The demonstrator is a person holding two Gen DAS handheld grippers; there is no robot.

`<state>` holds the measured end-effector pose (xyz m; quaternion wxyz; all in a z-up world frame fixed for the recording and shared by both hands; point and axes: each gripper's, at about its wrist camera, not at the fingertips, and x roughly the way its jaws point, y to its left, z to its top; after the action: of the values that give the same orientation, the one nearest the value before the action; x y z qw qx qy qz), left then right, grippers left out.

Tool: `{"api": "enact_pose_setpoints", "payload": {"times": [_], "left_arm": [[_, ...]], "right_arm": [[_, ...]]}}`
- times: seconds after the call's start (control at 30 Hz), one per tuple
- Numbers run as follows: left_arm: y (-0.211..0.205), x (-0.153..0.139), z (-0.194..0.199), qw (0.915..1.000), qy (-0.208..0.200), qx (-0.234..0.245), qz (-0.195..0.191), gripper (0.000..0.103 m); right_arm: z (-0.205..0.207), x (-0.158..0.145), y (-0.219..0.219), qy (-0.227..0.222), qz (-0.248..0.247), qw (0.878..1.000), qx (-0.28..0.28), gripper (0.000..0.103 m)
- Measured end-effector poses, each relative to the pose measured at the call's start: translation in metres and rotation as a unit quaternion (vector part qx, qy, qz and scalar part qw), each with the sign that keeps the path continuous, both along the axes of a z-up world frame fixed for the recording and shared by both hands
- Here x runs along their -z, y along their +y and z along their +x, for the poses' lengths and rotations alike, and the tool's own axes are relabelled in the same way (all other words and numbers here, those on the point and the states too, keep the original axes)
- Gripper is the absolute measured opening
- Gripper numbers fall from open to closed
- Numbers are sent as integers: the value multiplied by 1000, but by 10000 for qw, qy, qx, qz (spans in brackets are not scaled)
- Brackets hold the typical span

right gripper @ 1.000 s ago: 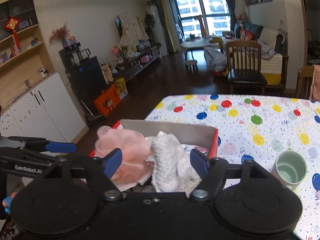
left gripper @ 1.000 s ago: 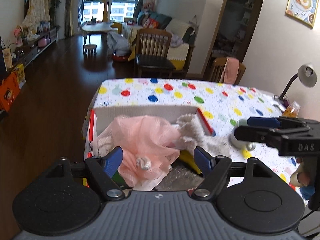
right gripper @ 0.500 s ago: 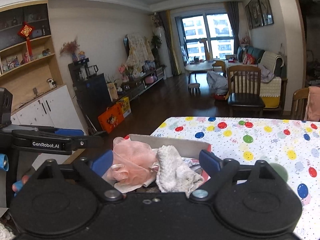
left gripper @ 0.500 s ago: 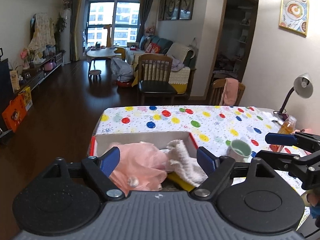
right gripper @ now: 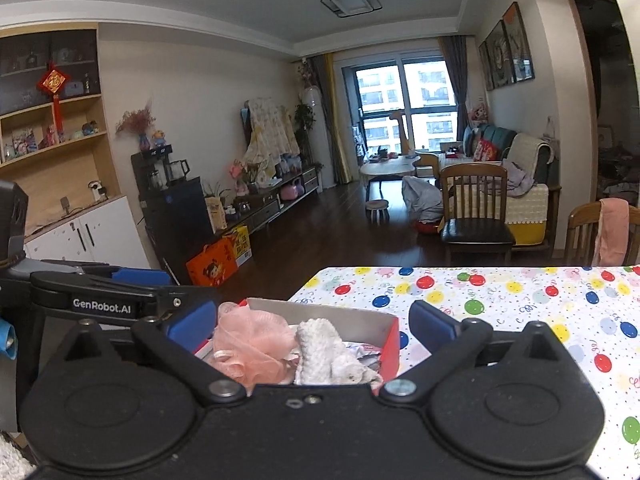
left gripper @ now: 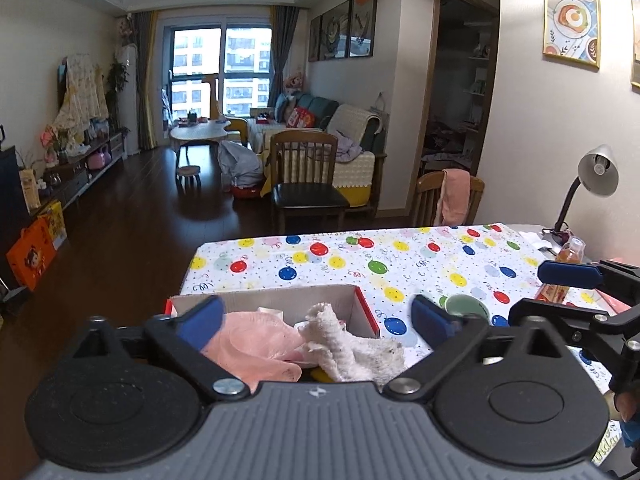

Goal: Organize soft objects

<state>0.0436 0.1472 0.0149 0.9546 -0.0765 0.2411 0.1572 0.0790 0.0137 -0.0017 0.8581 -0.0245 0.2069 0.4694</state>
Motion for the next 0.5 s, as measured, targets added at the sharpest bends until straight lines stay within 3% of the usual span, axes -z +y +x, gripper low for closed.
{"api": "enact_pose_setpoints", "payload": {"times": [0.5], "left_arm": [[-36, 6, 2, 9998, -11, -80, 154, 103]], "right_arm": [[5, 13, -25, 64, 54, 9992, 391, 103]]}}
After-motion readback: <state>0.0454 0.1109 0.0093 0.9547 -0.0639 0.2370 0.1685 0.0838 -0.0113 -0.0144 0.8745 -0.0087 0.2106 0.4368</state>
